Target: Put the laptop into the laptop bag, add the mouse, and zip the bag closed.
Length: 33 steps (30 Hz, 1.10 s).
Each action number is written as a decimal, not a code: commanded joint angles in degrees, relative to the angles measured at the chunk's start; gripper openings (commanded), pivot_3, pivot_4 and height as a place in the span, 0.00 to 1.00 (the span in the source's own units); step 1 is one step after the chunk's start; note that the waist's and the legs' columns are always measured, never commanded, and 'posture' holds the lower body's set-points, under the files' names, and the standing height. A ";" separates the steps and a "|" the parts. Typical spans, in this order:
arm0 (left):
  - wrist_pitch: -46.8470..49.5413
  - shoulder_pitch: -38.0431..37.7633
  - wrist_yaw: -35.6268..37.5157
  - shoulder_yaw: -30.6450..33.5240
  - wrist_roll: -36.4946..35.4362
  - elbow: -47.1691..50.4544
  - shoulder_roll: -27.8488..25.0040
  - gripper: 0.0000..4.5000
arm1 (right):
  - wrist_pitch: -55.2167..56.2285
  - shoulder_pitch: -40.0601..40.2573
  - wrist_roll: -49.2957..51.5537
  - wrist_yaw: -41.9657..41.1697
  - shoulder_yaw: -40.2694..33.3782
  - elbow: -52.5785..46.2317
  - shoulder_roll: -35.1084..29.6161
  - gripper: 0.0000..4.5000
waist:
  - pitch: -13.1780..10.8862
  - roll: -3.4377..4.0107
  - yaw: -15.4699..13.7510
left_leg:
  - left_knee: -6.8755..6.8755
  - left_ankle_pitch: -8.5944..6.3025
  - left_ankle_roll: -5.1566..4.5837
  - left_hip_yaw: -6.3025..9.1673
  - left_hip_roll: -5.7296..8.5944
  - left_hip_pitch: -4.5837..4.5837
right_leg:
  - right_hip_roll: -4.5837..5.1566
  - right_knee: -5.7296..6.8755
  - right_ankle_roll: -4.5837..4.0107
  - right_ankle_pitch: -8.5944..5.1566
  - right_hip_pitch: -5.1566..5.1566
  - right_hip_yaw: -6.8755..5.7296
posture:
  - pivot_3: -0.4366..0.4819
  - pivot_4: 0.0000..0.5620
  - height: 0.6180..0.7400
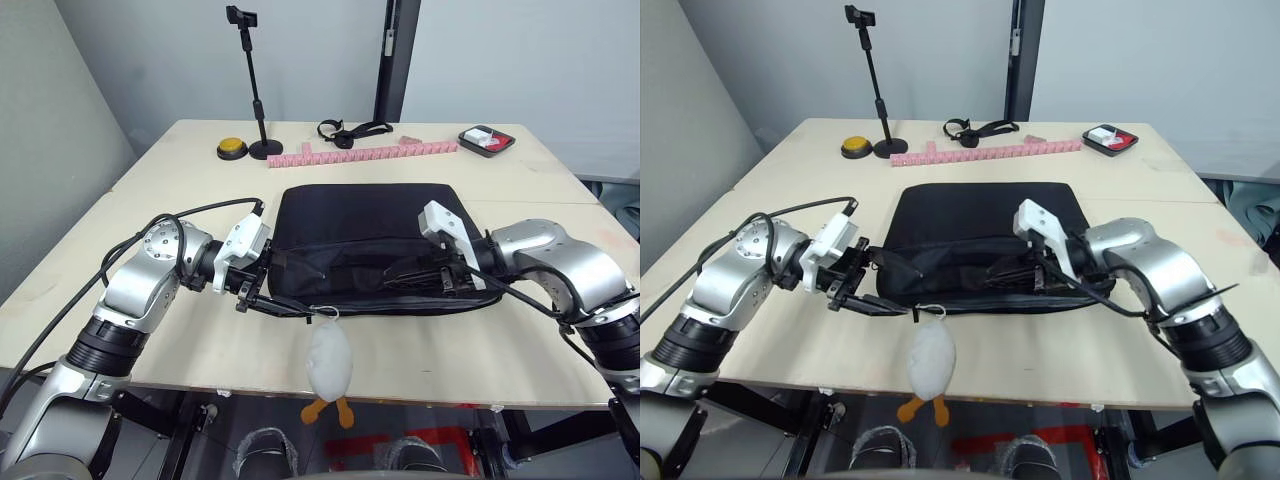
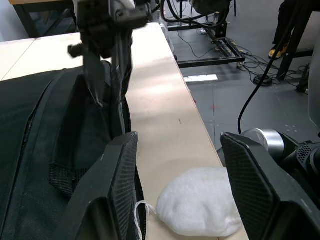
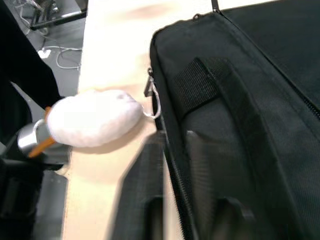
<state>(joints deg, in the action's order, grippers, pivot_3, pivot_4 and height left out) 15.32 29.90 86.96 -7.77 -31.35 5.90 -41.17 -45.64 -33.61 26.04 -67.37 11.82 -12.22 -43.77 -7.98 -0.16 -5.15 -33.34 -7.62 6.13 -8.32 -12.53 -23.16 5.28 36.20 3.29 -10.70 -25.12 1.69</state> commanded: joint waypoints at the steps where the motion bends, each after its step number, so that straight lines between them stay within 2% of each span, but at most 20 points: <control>1: 0.87 0.26 0.65 2.10 -1.25 1.32 -1.33 0.61 | 1.96 -2.89 -2.27 0.90 2.64 4.78 3.23 0.00 | 0.00 0.00 0.06 | 0.00 0.00 0.00 0.00 0.00 0.00 | 0.00 0.01 0.00 0.00 -0.01 0.00 | 0.48 0.27 0.99; 5: 0.87 -0.22 1.72 2.48 -1.19 1.48 -2.77 0.61 | 3.36 -5.24 -3.45 1.05 3.42 9.88 6.23 0.00 | 0.00 0.00 -0.06 | 0.01 0.00 0.00 0.01 0.00 -0.04 | 0.00 -0.02 0.00 0.00 -0.03 -0.02 | 0.48 0.27 0.99; 10: 0.13 -0.76 2.20 2.35 -0.45 1.46 -3.76 0.61 | 6.08 -10.26 -8.86 2.75 6.27 20.96 9.72 0.00 | 0.00 0.00 -0.05 | 0.00 0.00 0.00 0.02 0.01 -0.04 | 0.00 0.00 -0.01 0.00 -0.02 -0.04 | 0.48 0.27 0.99; 14: -1.64 -1.82 2.44 1.44 1.04 1.67 -3.79 0.61 | 4.60 -13.29 -11.47 3.34 7.53 25.75 11.26 0.00 | 0.00 0.00 -0.04 | -0.02 0.00 0.00 0.02 0.01 -0.04 | 0.01 0.01 -0.01 0.00 -0.01 -0.03 | 0.48 0.27 0.99; 17: -5.21 -3.67 1.58 -0.50 3.76 1.43 -2.27 0.61 | 3.92 -13.50 -14.92 3.90 10.01 26.66 10.39 0.00 | 0.00 0.00 -0.02 | -0.02 0.00 0.00 0.02 0.01 -0.03 | 0.00 -0.01 -0.01 0.00 0.01 -0.03 | 0.48 0.27 0.99; 22: -11.51 -5.18 1.29 -2.45 7.91 -1.15 -0.17 0.61 | 3.58 -13.04 -15.75 3.59 9.51 25.59 9.78 0.00 | 0.01 -0.01 -0.18 | -0.06 0.00 0.00 0.07 0.00 0.02 | 0.02 0.01 -0.01 0.01 0.13 -0.07 | 0.48 0.27 0.99; 33: -16.05 -5.45 2.19 -5.05 10.51 -5.46 3.27 0.61 | 4.17 -13.28 -15.81 4.26 8.08 25.44 10.59 0.00 | 0.01 -0.01 -0.18 | -0.10 0.00 0.00 0.06 0.00 0.14 | 0.02 0.05 -0.02 0.01 0.22 -0.04 | 0.48 0.27 0.99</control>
<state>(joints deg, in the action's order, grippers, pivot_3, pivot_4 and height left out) 1.56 24.16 88.39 -12.19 -21.88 1.60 -38.43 -41.17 -46.98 11.32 -64.17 20.84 13.02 -32.89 -7.96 -0.17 -5.33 -33.44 -7.63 6.13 -8.26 -12.53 -23.03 5.30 36.24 3.26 -10.69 -24.90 1.65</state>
